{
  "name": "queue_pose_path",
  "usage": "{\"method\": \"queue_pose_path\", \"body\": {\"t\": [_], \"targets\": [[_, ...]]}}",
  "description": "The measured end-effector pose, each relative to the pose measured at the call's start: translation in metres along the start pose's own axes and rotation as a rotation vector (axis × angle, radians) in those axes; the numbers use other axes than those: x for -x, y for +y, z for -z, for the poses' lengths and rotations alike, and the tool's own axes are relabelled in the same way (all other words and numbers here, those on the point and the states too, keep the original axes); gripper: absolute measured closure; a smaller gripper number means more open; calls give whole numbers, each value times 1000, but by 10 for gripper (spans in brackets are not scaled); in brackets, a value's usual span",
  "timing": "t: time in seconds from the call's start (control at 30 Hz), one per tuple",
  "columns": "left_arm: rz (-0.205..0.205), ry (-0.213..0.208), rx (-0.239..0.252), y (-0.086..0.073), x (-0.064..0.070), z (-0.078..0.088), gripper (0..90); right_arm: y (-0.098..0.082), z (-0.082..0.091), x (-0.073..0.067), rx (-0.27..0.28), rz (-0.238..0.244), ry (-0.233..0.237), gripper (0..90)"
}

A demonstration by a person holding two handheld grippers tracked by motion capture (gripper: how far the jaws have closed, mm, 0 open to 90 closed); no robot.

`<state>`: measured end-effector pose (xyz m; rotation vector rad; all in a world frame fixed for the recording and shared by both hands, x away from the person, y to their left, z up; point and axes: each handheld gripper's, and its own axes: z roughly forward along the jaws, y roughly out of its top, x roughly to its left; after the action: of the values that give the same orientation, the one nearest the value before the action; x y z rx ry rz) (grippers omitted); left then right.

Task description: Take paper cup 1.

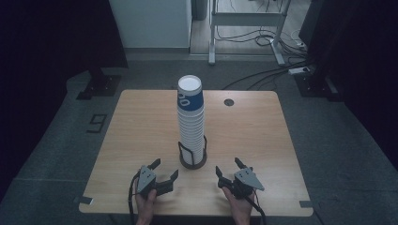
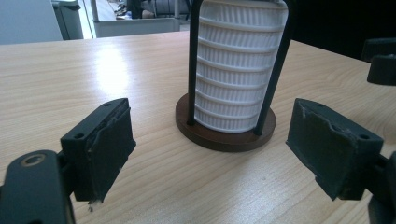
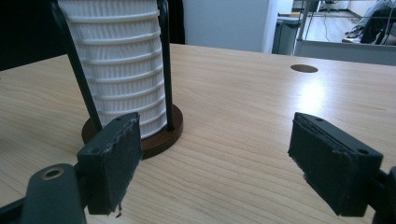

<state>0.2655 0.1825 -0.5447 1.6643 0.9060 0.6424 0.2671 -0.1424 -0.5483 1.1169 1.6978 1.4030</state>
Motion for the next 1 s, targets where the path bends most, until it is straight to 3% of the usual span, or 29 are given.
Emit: {"method": "queue_pose_path", "body": {"t": [0.2,0.27,0.4,0.67,0.87,1.0], "targets": [[0,0,1,0,0,0,141,11,3,0,26,6,10,195],[6,-18,5,0,-1,1,141,17,4,1,33,0,29,211],[14,-14,0,0,-2,0,141,26,4,1,45,9,62,257],[3,-19,-5,0,-1,-1,141,41,4,-4,89,9,108,259],[4,-19,-1,0,-1,0,141,54,3,-5,78,18,142,264],[3,-19,0,0,-1,0,141,69,4,-6,102,3,175,231]]}}
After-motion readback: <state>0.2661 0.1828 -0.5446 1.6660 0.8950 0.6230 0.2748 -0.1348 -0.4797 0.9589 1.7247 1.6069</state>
